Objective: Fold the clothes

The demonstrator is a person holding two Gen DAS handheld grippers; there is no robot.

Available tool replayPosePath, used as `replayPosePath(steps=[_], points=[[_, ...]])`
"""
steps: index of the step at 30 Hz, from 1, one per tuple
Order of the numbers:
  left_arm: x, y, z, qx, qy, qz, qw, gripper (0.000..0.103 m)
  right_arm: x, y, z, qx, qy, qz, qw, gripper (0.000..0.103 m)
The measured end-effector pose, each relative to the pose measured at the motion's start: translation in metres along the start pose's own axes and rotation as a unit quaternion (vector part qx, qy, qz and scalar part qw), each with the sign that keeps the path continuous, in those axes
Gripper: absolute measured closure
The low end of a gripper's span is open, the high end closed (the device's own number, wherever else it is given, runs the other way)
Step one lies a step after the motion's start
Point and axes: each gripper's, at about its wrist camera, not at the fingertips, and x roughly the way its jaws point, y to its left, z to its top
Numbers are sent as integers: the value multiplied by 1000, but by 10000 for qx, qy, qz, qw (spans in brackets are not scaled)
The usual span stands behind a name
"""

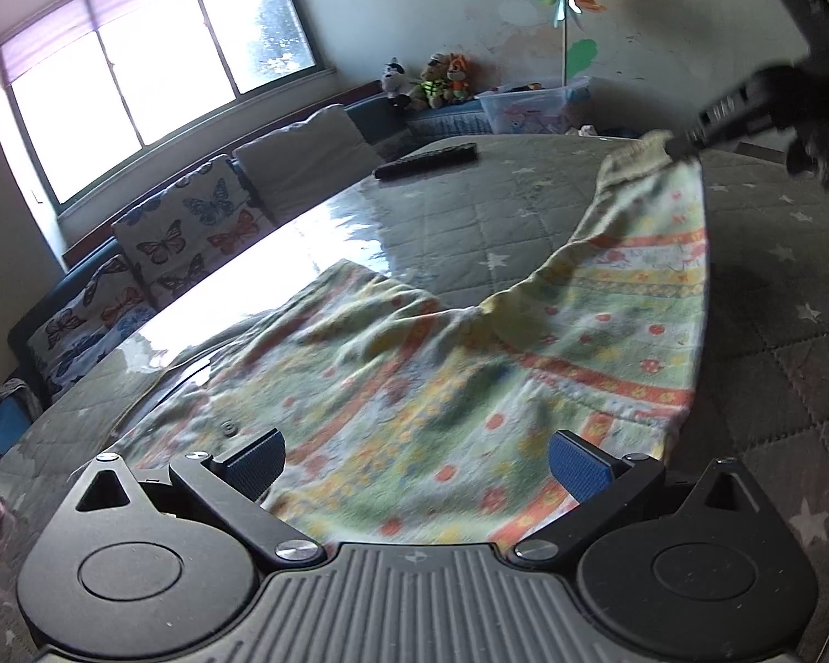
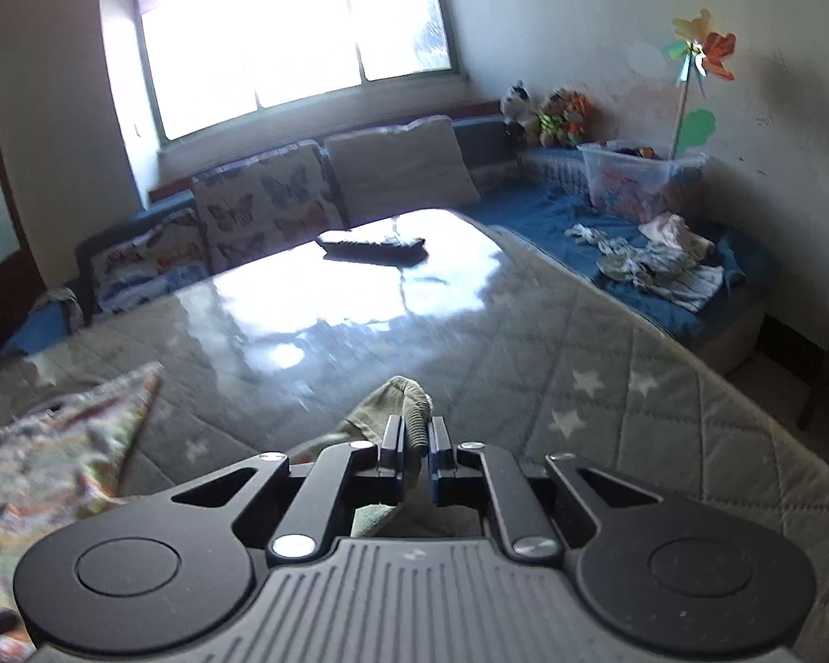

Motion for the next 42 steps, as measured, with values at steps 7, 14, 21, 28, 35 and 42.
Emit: replayPosePath(steps=[7, 14, 21, 28, 35, 42], points=[[4, -1, -2, -17, 27, -26, 10000, 0, -29, 52, 31, -263, -314, 949, 9946, 96], [-29, 37, -26, -569, -86, 362, 9977, 0, -59, 122, 61, -733, -599, 2055, 9741, 96], [-67, 81, -71, -1172, 56, 1032, 9877, 0, -58, 216, 44, -1654, -297, 3015, 9385, 96], [-96, 109, -106, -1688, 185, 1477, 9743, 0, -44, 291, -15, -2603, 418, 3513, 8984, 96], [-103, 120, -112, -1898, 151, 1659, 9676, 0, -50, 302, -71, -3141, 1006, 3742, 8667, 81], [-100, 120, -98, -1885, -13, 1579, 9693, 0, -33, 250, -75, -2783, 1279, 3039, 9022, 80]])
